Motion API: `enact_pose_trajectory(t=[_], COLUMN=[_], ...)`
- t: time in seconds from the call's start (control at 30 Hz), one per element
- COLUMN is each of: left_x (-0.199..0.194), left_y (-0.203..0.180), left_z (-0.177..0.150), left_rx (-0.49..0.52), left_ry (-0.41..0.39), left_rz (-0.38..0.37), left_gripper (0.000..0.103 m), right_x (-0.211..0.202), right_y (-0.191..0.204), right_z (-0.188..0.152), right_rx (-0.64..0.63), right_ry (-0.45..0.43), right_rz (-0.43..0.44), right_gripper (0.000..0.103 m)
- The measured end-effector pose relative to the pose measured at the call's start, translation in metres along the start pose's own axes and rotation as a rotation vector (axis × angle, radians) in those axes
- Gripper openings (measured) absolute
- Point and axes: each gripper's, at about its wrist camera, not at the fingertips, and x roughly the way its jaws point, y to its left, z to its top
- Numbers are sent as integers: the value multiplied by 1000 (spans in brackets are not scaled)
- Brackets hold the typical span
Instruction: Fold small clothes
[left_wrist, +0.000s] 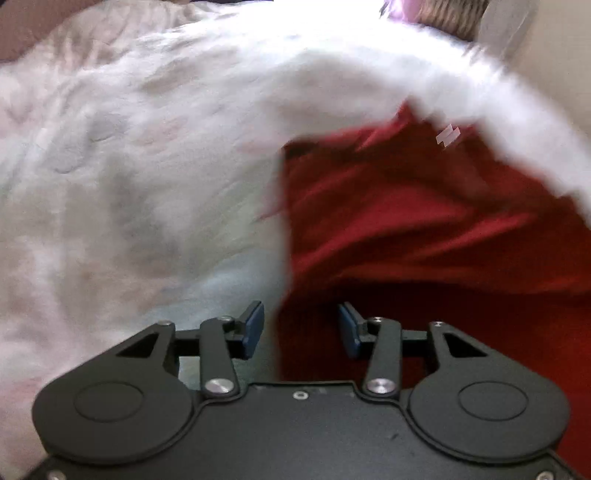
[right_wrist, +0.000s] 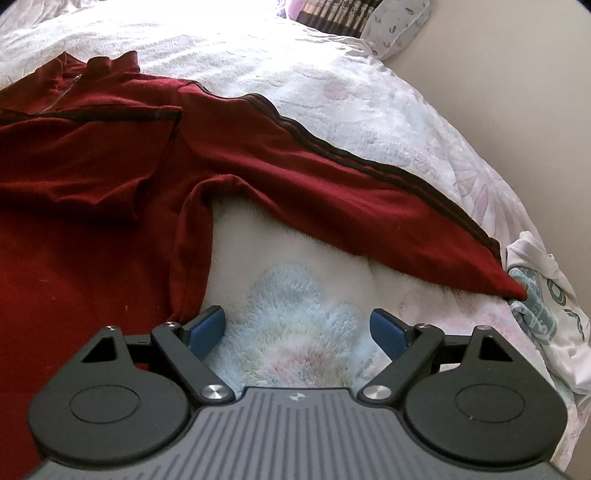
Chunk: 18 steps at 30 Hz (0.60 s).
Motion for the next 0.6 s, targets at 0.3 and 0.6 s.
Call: enact_pose_trajectory(t=[0.3, 0.6], left_x=[61, 110], left_y=[-25, -19], left_z=[58, 63], left_rx=[68, 218], left_ry=[-104, -69], left_rz=[161, 360], left_gripper=[56, 63], right_x=[3, 11], right_y=[4, -2], right_z=[-1, 1], right_rx=[-13, 23], right_ry=[2, 1], right_rz=[-14, 1], right_gripper=[103, 103])
